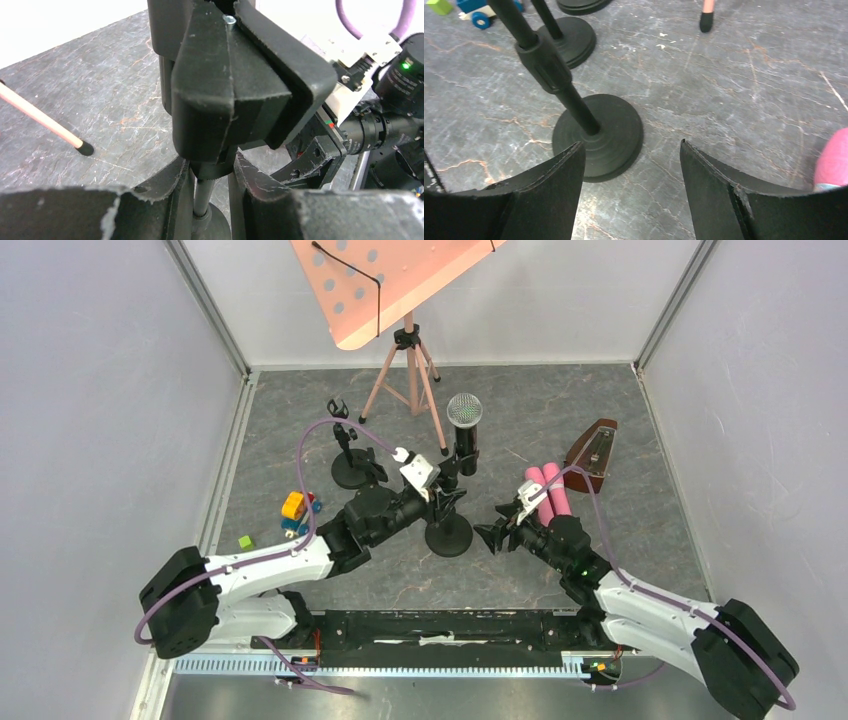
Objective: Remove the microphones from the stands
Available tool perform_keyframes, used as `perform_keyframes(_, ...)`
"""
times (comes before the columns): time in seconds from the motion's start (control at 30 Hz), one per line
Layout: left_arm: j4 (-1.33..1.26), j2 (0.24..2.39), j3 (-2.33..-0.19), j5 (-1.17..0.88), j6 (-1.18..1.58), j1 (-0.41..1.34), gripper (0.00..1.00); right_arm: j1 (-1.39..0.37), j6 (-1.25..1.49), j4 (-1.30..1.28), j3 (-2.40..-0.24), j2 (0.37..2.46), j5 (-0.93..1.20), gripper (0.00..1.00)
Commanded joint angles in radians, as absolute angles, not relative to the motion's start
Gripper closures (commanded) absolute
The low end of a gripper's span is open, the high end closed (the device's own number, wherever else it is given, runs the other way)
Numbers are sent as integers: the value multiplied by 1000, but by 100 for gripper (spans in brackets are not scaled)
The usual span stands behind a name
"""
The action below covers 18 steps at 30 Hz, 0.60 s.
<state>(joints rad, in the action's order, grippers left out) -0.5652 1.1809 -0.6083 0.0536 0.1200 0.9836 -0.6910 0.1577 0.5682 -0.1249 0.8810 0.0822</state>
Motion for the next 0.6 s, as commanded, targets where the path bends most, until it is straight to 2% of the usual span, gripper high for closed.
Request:
perform_keyframes(0.0,-575,1150,-579,-74,40,986,91,-687,206,709,-155,907,200,26)
perform_keyframes(0.17,-531,1104,-571,-174,16,985,98,-687,241,787,-161,959,304,26)
perform_keyframes(0.57,-478,1066,-603,-281,15,963,98,-688,276,899,-157,1048,393,27)
